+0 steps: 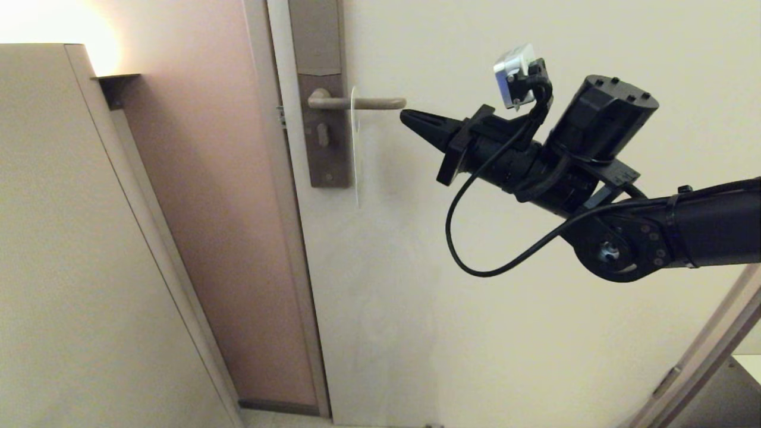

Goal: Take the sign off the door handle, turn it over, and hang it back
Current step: Hang the sign back with the other side facing out

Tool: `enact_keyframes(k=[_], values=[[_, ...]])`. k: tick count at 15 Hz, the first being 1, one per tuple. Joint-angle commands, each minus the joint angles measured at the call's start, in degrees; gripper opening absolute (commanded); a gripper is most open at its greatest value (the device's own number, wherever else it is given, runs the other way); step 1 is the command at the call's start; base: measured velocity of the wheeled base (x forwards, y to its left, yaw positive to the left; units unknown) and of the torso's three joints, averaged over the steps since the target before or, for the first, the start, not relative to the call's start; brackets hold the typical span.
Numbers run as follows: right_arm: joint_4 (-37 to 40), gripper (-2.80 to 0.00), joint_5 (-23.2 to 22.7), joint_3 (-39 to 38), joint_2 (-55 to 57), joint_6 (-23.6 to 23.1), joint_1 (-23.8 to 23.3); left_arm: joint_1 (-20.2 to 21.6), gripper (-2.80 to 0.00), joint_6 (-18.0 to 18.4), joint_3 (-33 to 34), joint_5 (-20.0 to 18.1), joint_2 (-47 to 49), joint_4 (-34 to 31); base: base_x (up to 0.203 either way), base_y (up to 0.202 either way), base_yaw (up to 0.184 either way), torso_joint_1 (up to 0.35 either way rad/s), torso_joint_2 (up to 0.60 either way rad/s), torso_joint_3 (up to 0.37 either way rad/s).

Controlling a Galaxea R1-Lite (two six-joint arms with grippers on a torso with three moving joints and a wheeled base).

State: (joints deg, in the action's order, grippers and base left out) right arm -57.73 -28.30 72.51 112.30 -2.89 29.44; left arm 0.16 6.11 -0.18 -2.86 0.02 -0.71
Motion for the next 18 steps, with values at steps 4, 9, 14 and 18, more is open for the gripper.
enact_keyframes(k=[4,9,14,18], values=[[0.5,-2.80,1.2,-7.8,-3.8,-0.9,0.0,0.0,-2.80,0.0,0.0,0.0,0.0,0.0,0.000,0.000,0.000,0.000,0.00,0.000],[3.1,-2.80,3.6,-5.8,2.4,-1.3,2.7,0.0,-2.80,0.0,0.0,0.0,0.0,0.0,0.000,0.000,0.000,0.000,0.00,0.000],[2.9,-2.80,8.4,2.3,9.6,-4.2,4.5,0.0,-2.80,0.0,0.0,0.0,0.0,0.0,0.000,0.000,0.000,0.000,0.00,0.000],[2.8,-2.80,8.7,8.9,14.1,-11.2,4.6,0.0,-2.80,0.0,0.0,0.0,0.0,0.0,0.000,0.000,0.000,0.000,0.00,0.000]])
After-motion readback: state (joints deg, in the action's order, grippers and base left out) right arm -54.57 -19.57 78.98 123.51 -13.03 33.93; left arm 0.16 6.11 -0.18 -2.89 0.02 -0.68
